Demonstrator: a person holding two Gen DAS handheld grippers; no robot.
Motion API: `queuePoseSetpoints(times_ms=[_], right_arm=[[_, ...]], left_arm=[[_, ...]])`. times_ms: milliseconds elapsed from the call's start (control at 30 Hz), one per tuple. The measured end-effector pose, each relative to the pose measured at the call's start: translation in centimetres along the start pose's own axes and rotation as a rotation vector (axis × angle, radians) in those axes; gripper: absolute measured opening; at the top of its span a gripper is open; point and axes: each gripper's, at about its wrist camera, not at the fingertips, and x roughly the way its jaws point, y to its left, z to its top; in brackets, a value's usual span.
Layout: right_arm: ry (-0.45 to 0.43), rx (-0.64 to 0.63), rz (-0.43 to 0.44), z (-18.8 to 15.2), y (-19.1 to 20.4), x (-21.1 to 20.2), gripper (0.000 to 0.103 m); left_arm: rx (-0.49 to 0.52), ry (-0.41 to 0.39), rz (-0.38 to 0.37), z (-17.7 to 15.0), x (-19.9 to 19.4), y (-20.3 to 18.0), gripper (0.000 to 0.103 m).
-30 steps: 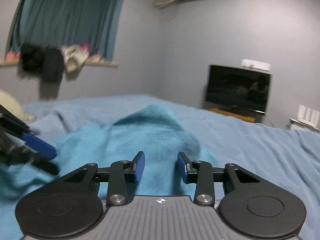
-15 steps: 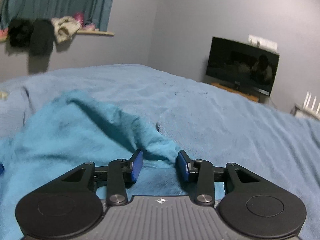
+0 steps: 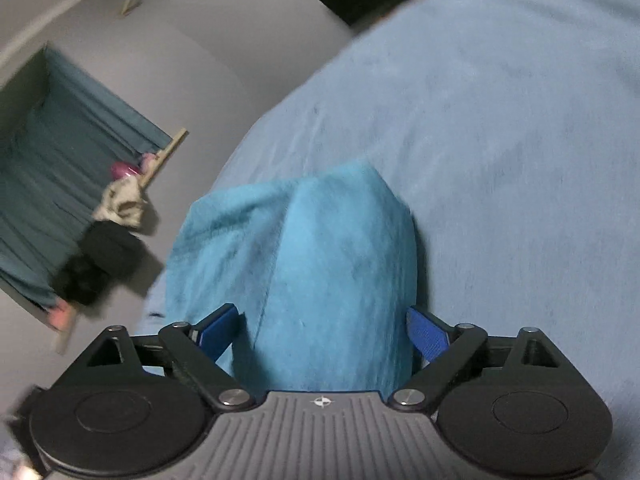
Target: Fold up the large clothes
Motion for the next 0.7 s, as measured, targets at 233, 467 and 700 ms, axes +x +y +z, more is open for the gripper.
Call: queuePoseSetpoints(times_ms=[233, 467, 700], right_arm=[[0.063, 0.103, 0.086, 1.1, -2.8, 5.4, 0.103], [-0.030, 0.033, 0.072, 1.0, -1.8, 7.9, 0.084], [-0.233, -0.049, 0.013, -0.5, 1.2, 2.6, 0.073]], left_arm=[[-0.021, 0.007, -0.011, 0.2, 0.2, 0.5, 0.051], [-0.060, 0.013, -0.027, 0.3, 0.6, 1.2, 0.051], [-0.014, -0.077, -0.049, 0.5, 0.7, -0.8, 0.059]])
